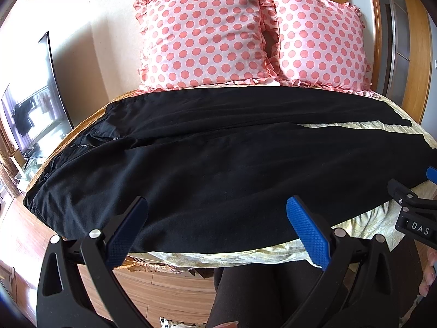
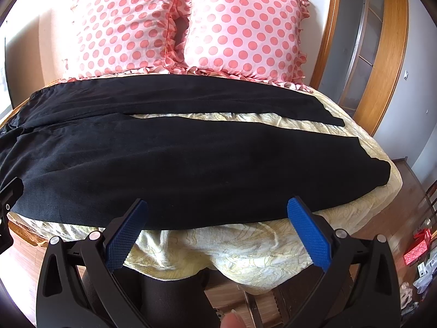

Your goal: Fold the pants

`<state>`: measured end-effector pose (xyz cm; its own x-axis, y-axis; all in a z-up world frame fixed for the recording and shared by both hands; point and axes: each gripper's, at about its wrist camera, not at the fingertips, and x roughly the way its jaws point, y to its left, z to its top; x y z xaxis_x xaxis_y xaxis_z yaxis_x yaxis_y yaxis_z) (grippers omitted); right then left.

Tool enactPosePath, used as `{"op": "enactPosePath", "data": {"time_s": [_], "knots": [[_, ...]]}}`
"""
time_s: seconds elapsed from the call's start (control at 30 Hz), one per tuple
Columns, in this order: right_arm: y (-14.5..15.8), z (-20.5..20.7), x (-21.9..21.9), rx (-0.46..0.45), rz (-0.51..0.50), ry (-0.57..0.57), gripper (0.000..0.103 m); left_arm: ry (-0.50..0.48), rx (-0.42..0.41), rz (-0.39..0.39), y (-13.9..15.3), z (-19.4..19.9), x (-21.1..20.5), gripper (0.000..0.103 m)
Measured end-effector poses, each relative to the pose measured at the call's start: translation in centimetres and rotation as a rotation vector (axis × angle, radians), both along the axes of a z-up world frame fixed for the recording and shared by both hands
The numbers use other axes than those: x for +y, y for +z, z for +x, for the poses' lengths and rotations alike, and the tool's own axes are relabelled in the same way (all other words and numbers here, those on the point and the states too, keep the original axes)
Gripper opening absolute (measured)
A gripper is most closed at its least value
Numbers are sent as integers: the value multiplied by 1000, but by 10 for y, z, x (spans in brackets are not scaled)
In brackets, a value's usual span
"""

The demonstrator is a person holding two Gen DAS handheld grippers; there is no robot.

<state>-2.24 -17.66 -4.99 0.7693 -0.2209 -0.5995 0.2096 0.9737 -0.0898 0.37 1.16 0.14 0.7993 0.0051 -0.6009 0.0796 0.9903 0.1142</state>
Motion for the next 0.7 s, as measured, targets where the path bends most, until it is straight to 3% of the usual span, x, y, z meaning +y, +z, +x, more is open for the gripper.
{"op": "enactPosePath", "data": {"time_s": [0.7], "knots": [[0,-3,-1,7,7,0,102,0,2,-3,0,0,1,101]]}}
